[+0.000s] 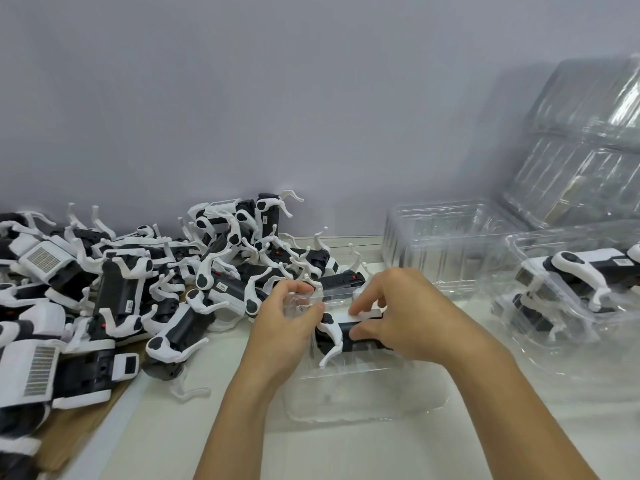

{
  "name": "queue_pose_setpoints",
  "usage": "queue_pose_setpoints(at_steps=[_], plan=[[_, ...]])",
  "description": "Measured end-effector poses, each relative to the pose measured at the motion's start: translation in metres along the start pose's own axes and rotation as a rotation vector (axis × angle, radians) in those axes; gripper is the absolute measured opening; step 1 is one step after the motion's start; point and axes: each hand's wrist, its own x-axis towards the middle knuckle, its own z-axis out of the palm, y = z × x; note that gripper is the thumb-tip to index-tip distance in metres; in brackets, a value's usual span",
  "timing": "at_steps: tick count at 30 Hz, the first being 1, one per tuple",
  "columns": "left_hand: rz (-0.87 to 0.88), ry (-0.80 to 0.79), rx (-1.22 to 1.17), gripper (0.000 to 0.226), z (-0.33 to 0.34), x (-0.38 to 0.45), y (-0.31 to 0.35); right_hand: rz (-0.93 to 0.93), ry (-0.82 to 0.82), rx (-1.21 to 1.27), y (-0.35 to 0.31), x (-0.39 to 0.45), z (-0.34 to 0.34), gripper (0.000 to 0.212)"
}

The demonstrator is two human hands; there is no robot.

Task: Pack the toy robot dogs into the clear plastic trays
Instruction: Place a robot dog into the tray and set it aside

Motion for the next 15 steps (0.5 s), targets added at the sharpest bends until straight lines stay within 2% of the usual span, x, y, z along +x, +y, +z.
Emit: queue_pose_setpoints(at_steps=[7,11,14,15], plan=[[0.006,0.002,0.019,0.014,0.0,-0.001,0.001,0.026,0.097,-0.04,-0.004,0.003,0.014,0.014],[0.021,-0.007,0.051,0.014,-0.001,0.0,0.0,-0.027,0.05,0.005,0.001,0.004,0.008,0.013],[0.058,-0.043,0.228,0.012,-0.006,-0.001,0.004,-0.052,0.148,0.143,0.009,0.007,-0.004,0.001],[0.089,-0.058,0.346,0.012,-0.007,-0.001,0.007,-0.058,0.208,0.179,0.013,0.009,-0.008,0.005]])
